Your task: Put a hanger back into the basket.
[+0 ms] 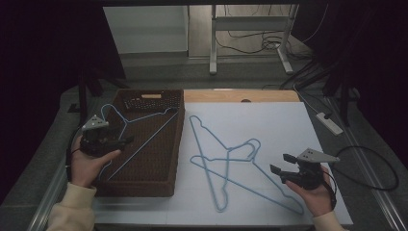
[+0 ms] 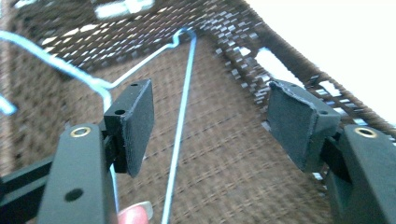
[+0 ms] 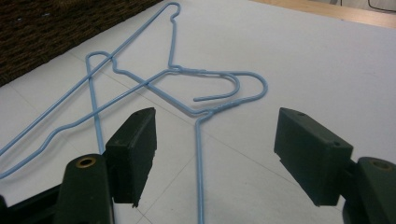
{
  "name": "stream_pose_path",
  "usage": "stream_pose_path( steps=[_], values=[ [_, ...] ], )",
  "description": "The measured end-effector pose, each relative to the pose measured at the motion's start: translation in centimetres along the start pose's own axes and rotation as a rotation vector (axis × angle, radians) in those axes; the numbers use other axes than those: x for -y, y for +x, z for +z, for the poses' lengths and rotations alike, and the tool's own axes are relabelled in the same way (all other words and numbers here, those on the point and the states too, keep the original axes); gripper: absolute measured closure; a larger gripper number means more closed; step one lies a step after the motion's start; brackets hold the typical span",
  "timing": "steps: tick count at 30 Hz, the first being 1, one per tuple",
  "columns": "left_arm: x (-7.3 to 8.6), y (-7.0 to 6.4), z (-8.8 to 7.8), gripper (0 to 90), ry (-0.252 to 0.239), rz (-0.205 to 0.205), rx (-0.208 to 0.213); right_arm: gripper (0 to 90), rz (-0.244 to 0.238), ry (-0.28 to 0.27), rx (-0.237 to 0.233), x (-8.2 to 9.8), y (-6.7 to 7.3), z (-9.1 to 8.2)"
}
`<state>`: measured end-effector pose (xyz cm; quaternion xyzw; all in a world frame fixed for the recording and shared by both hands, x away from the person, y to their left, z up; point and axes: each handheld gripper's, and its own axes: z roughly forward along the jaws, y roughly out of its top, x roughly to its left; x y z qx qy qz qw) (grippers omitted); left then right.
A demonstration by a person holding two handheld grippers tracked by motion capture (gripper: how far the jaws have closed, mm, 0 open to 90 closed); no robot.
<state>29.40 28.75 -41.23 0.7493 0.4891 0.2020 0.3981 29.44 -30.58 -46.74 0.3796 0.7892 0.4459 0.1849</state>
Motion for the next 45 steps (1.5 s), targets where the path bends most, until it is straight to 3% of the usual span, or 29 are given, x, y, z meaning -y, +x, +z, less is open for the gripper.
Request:
stream_pose_path(
  steps=[8,13,18,22,30,33,45],
  values=[
    [0.4,-2.6,-0.5,32.7,-0.108,0.046,0.119,30.1,-0.001,0.005,0.004,-0.1,-0.1,0.0],
    [0.8,-3.9,-0.5,32.5,-0.123,0.052,0.176,30.1,0.0,0.007,0.008,-0.1,0.0,0.1],
    [0.9,-5.2,-0.1,32.3,-0.121,0.069,0.206,30.0,-0.002,0.012,0.009,0.0,-0.2,0.1],
    [1.2,-6.2,0.4,32.0,-0.105,0.093,0.215,30.0,0.001,0.012,0.012,0.2,-0.3,0.0],
    [1.6,-7.7,0.8,31.8,-0.089,0.092,0.251,30.1,-0.006,0.015,0.013,0.1,-0.1,0.0],
    [1.7,-8.2,0.8,31.7,-0.087,0.109,0.266,30.4,-0.013,0.013,0.008,0.1,0.0,-0.1],
    [1.9,-8.7,0.4,31.5,-0.089,0.089,0.272,30.4,-0.02,0.01,0.0,0.0,0.1,-0.1]
  ],
)
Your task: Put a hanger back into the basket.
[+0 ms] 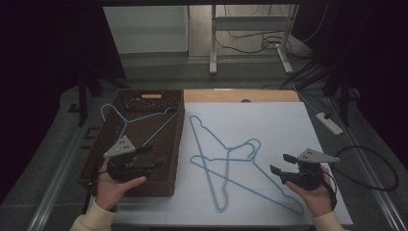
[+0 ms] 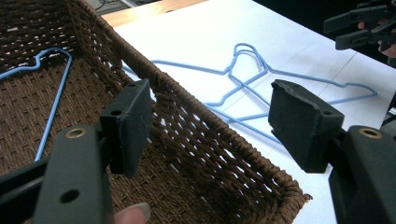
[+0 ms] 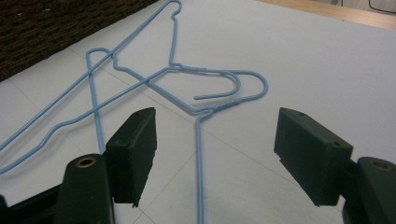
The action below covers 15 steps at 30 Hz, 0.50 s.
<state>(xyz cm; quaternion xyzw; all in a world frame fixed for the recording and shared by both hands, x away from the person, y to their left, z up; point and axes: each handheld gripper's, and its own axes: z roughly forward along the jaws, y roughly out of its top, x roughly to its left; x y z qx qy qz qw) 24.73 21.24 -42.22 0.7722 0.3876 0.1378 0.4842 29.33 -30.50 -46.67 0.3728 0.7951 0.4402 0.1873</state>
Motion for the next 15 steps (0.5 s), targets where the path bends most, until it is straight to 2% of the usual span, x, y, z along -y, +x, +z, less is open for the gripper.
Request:
stream_pose_path(
  steps=[15],
  values=[
    [0.02,-0.33,-0.18,31.6,0.006,0.005,0.0,30.3,-0.003,0.005,-0.003,-0.1,0.19,0.21]
  ],
)
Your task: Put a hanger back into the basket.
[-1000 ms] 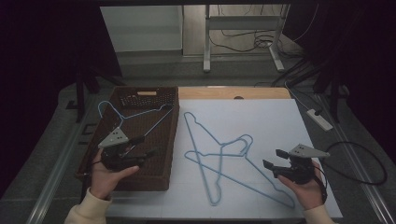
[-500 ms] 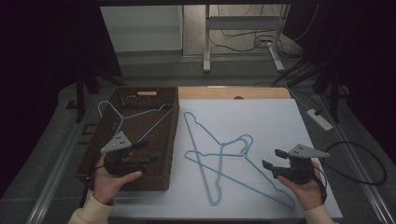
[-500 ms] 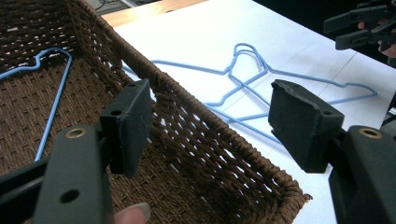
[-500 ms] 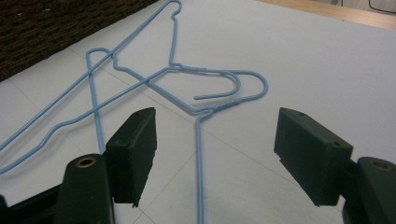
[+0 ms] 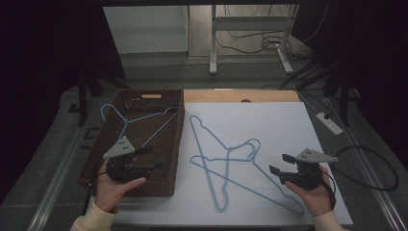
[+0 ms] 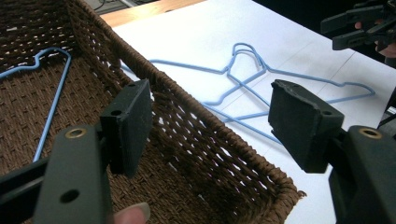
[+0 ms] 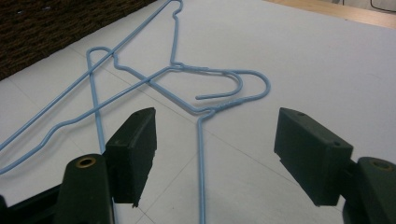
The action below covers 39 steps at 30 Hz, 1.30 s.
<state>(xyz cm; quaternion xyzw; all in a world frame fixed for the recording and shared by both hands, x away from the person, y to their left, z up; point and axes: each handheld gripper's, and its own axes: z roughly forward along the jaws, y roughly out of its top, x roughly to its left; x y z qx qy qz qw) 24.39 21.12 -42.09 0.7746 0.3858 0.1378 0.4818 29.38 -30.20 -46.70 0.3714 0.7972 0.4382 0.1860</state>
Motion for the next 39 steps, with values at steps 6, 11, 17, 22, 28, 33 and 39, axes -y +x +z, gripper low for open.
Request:
stream_pose_path(
  steps=[6,11,17,22,28,33,39],
  values=[
    [0.0,-0.2,0.2,31.6,0.003,0.002,0.002,30.3,-0.017,0.01,-0.004,-0.4,0.3,0.3],
    [0.0,-0.5,0.6,31.6,0.012,0.007,0.008,30.2,-0.031,0.022,-0.006,-1.0,0.5,0.5],
    [0.0,-0.5,0.6,31.6,0.015,0.008,0.013,30.3,-0.055,0.082,-0.001,-2.4,1.2,1.6],
    [0.0,-0.5,0.5,31.6,0.014,0.009,0.018,30.4,-0.068,0.142,0.013,-2.9,1.4,2.9],
    [0.0,-0.6,0.6,31.6,0.016,0.012,0.019,30.5,-0.056,0.185,0.027,-3.8,1.0,4.2],
    [0.0,-0.6,0.8,31.7,0.022,0.015,0.021,32.3,-0.06,0.204,0.029,-4.4,0.6,4.9],
    [0.0,-0.6,0.9,31.7,0.024,0.015,0.019,34.5,-0.037,0.272,0.047,-5.8,-0.9,7.2]
  ],
)
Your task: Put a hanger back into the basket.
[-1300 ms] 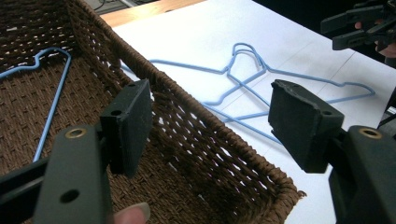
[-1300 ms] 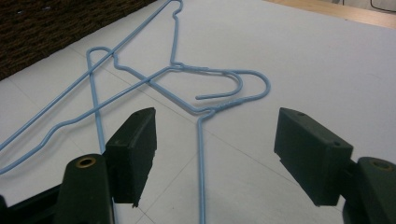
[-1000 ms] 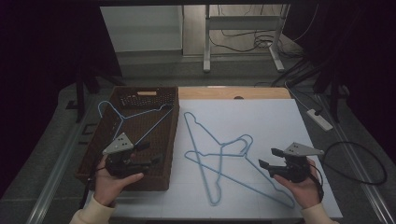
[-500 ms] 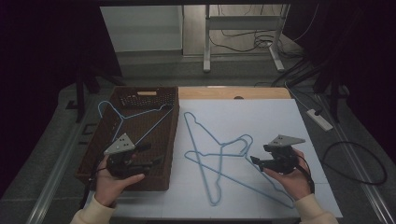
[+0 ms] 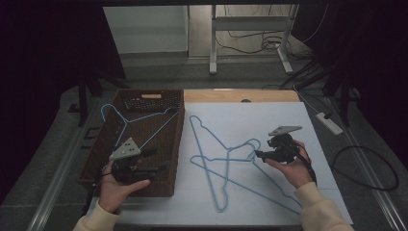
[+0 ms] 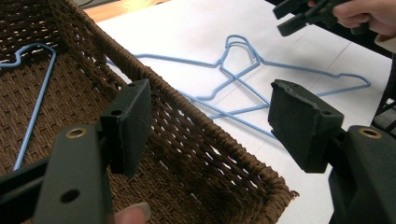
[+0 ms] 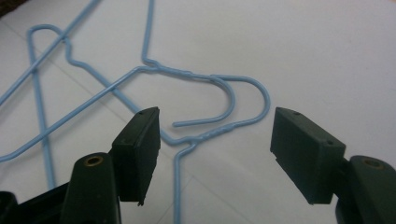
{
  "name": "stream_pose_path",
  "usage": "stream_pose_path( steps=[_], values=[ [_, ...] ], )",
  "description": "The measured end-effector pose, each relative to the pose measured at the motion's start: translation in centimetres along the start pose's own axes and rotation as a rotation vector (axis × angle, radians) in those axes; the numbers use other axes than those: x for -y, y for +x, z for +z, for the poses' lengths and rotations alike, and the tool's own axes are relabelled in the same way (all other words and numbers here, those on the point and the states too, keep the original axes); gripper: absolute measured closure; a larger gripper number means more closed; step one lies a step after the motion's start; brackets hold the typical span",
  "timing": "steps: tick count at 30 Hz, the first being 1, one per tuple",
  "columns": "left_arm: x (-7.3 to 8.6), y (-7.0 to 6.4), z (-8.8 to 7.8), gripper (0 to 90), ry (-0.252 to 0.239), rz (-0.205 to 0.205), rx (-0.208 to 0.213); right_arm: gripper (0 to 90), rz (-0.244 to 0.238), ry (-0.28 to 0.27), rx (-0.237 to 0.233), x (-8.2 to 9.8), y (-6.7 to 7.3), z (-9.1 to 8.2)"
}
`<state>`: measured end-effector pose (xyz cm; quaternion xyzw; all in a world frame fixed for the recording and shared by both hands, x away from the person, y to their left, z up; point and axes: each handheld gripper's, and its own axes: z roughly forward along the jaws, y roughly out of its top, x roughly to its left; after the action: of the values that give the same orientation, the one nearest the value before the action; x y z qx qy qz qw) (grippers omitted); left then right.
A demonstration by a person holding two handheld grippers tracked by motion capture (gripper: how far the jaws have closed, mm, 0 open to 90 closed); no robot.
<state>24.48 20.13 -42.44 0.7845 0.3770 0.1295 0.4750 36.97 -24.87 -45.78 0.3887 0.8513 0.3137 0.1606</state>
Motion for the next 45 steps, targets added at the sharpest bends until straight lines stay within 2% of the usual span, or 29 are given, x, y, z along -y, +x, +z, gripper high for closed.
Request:
stream_pose_path(
  steps=[4,5,6,9,10,13,18,21,23,24,30,35,38,42,45],
  values=[
    [0.0,0.0,0.0,31.7,0.001,0.001,0.0,36.9,0.013,0.034,-0.017,-0.5,-0.6,1.0],
    [0.0,0.0,0.1,31.7,0.002,0.001,0.0,37.9,0.015,0.051,-0.024,-0.8,-0.9,1.5],
    [0.0,0.0,0.1,31.7,0.003,0.003,0.0,40.7,0.019,0.094,-0.04,-1.4,-1.4,2.6],
    [0.0,0.0,0.1,31.7,0.003,0.005,0.0,42.8,0.011,0.141,-0.045,-2.1,-1.8,3.8],
    [0.0,0.0,0.1,31.7,0.003,0.005,0.0,42.8,0.011,0.141,-0.045,-2.1,-1.8,3.8],
    [0.0,0.0,0.1,31.7,0.004,0.006,0.0,46.6,0.018,0.194,-0.058,-3.2,-2.3,5.4],
    [0.0,0.0,0.1,31.6,0.004,0.011,0.0,52.6,0.0,0.27,-0.048,-3.9,-2.6,7.3],
    [0.0,0.0,0.1,31.6,0.004,0.012,0.001,57.3,-0.011,0.295,-0.046,-4.2,-2.6,7.9],
    [0.0,0.0,0.1,31.6,0.005,0.012,0.002,58.9,-0.016,0.298,-0.048,-4.3,-2.5,8.0],
    [0.0,0.0,0.1,31.7,0.004,0.012,0.002,64.4,-0.045,0.328,-0.046,-4.6,-2.3,8.3],
    [0.0,0.0,0.1,31.7,0.001,0.011,0.004,70.8,-0.074,0.38,-0.044,-4.9,-2.3,8.7],
    [0.0,0.0,0.1,31.6,0.001,0.011,0.006,73.7,-0.072,0.402,-0.055,-4.9,-2.3,9.1],
    [0.0,0.0,0.2,31.7,0.0,0.01,0.007,83.7,-0.074,0.417,-0.063,-5.0,-2.3,9.2],
    [-0.1,-0.2,0.2,31.7,0.001,0.014,0.009,84.6,-0.059,0.439,-0.054,-5.2,-2.0,9.2],
    [-0.1,-0.2,0.1,31.7,-0.002,0.016,0.01,85.0,-0.05,0.436,-0.057,-5.3,-1.9,9.0]
  ],
)
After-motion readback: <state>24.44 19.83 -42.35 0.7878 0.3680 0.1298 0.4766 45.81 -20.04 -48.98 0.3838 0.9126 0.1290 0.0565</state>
